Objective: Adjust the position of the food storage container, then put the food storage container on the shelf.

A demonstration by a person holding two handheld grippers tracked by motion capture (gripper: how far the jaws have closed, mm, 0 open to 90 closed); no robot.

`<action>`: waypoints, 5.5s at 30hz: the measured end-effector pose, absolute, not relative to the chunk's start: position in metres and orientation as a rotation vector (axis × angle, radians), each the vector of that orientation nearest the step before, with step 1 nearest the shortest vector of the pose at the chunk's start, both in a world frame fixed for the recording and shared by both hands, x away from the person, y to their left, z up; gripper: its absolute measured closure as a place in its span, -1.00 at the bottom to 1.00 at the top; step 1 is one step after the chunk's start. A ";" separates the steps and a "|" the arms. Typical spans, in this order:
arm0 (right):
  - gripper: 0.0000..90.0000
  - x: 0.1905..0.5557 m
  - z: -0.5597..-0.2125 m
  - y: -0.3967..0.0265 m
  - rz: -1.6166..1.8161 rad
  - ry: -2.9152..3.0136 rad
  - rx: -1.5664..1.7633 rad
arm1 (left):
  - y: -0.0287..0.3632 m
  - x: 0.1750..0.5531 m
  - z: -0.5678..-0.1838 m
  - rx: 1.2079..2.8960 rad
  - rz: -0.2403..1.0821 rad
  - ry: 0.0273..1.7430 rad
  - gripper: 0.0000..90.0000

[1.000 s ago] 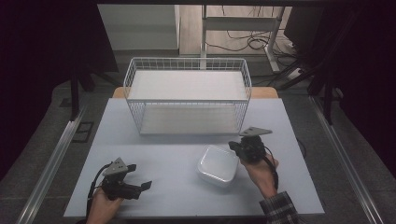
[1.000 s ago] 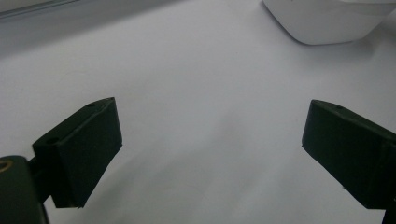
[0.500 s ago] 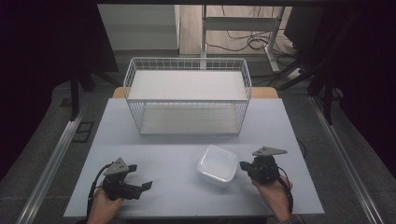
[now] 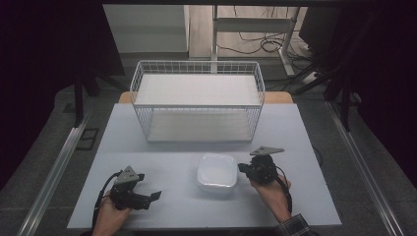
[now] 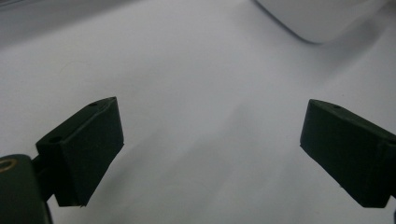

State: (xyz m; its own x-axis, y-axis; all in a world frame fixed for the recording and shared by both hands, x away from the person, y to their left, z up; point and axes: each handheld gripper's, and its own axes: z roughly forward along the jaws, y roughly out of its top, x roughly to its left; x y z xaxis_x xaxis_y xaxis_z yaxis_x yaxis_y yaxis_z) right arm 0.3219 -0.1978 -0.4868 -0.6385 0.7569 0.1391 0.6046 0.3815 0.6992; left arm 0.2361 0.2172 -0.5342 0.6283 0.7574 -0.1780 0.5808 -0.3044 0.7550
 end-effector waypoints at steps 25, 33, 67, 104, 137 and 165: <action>-0.76 0.295 -0.484 -0.212 1.175 2.394 0.960 | 0.216 0.234 -0.534 1.992 0.262 0.997 -0.88; -1.00 0.289 -0.501 -0.220 1.094 2.430 0.989 | 0.216 0.234 -0.534 1.994 0.264 0.997 -0.89; -1.00 0.302 -0.486 -0.184 1.240 2.474 0.951 | 0.169 0.268 -0.510 1.977 0.133 0.927 -0.86; 0.41 0.308 -0.479 -0.175 1.341 2.628 1.358 | 0.146 0.284 -0.502 1.930 -0.140 0.969 0.35; 0.72 0.308 -0.451 -0.171 1.384 2.417 1.182 | 0.151 0.288 -0.475 1.829 0.013 0.987 0.80; 0.72 0.340 -0.355 -0.157 1.516 2.285 1.011 | 0.168 0.315 -0.370 1.763 0.190 0.888 0.80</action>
